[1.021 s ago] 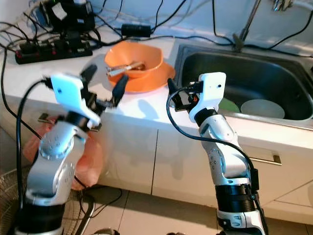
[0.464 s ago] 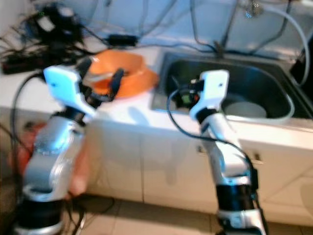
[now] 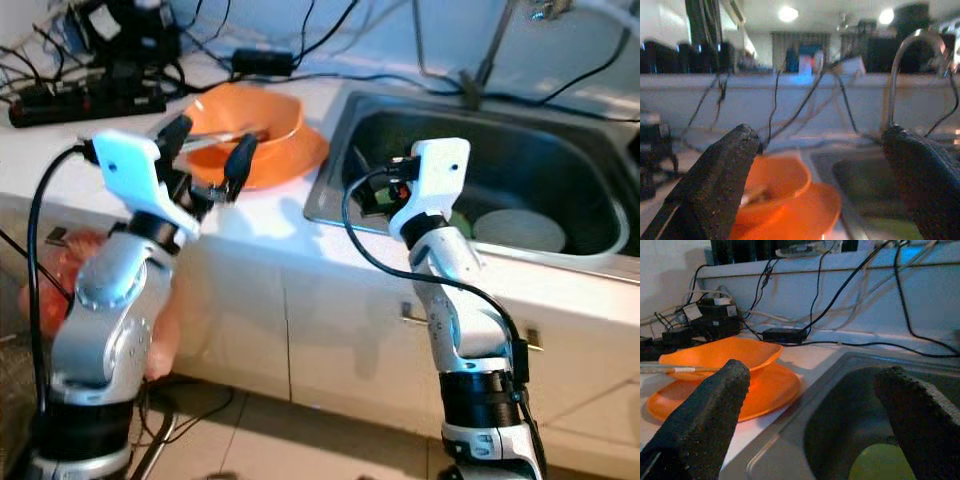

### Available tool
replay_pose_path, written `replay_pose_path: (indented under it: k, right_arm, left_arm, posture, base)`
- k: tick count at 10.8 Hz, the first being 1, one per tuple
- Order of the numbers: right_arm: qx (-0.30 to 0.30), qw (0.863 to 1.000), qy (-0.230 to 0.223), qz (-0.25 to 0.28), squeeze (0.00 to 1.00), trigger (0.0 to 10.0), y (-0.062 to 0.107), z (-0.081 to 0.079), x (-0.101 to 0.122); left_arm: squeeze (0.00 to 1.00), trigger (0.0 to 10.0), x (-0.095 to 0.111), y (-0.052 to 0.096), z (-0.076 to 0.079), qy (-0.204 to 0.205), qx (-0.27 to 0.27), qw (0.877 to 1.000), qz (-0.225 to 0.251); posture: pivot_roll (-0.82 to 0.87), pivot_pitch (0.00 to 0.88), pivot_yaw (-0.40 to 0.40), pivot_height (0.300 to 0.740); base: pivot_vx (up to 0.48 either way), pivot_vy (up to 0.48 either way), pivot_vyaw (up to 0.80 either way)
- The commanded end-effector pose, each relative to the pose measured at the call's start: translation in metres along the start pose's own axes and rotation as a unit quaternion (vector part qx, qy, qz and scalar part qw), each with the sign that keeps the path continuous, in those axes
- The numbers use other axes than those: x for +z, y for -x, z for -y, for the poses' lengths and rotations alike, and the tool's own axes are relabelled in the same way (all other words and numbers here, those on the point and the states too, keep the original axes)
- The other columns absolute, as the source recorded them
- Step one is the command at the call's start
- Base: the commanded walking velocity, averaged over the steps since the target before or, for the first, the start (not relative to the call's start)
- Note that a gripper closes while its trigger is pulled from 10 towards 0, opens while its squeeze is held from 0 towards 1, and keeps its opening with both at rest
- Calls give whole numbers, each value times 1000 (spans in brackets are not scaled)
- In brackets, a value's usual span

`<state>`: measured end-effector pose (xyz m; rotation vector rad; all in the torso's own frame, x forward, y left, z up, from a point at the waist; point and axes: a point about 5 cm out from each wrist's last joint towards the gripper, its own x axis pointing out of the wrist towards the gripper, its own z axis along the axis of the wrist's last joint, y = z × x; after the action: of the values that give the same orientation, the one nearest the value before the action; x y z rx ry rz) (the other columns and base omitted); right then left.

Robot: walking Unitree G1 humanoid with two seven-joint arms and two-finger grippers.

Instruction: Kitchen organization

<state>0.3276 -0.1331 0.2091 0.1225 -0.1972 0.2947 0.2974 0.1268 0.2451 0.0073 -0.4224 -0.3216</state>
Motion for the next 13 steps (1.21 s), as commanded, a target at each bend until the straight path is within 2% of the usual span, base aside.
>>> replay_pose_path:
  k: [1,4,9,12,13]
  right_arm:
    - [-6,1000,4,2,0,10000,0,2,0]
    - [-6,1000,6,4,0,10000,0,2,1]
    - [-5,1000,6,4,0,10000,0,1,-1]
    - [-5,1000,5,1,0,10000,0,1,-3]
    - [-5,1000,4,0,0,10000,0,0,-4]
  left_arm:
    - [0,10000,9,-2,0,1,1,1000,15]
    - [0,10000,10,-2,-1,4,3,1000,15]
    - [0,10000,10,-3,-3,1,8,1000,9]
    - [0,10000,10,0,-2,-13,7,1000,11]
    - [0,10000,12,6,0,-35,-3,999,24]
  posture:
    - [108,40,-47,740]
    - [108,37,-44,740]
    - [113,33,-39,740]
    - [118,35,-37,740]
    - [120,35,-37,740]
  base:
    - [322,0,0]
    - [418,0,0]
    - [393,195,0]
    - [94,0,0]
    - [0,0,0]
